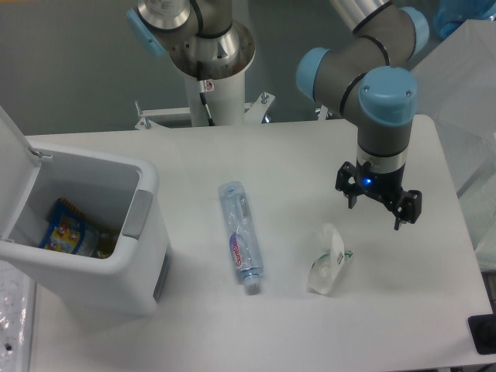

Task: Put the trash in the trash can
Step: 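Move the gripper toward the crumpled clear plastic bag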

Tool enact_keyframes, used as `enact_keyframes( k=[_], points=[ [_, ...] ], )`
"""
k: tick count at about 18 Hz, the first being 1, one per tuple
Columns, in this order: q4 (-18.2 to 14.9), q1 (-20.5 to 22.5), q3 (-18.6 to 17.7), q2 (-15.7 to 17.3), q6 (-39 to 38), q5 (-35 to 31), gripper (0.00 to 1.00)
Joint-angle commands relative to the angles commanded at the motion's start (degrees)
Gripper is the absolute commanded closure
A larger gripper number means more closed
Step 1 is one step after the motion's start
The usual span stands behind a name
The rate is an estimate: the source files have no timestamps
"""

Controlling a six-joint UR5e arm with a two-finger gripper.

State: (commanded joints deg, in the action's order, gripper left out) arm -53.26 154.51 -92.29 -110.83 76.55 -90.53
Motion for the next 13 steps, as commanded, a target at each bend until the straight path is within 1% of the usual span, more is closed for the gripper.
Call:
enact_keyframes(
  k=[6,7,13],
  points=[
    [0.1,-0.1,0.0,-0.1,-1.2,0.3,0.0],
    [0.2,-0.6,0.0,-0.2,-1.4,0.4,0.0],
    [0.4,-1.2,0.0,-2.1,-1.4,0.6,0.0]
  ],
)
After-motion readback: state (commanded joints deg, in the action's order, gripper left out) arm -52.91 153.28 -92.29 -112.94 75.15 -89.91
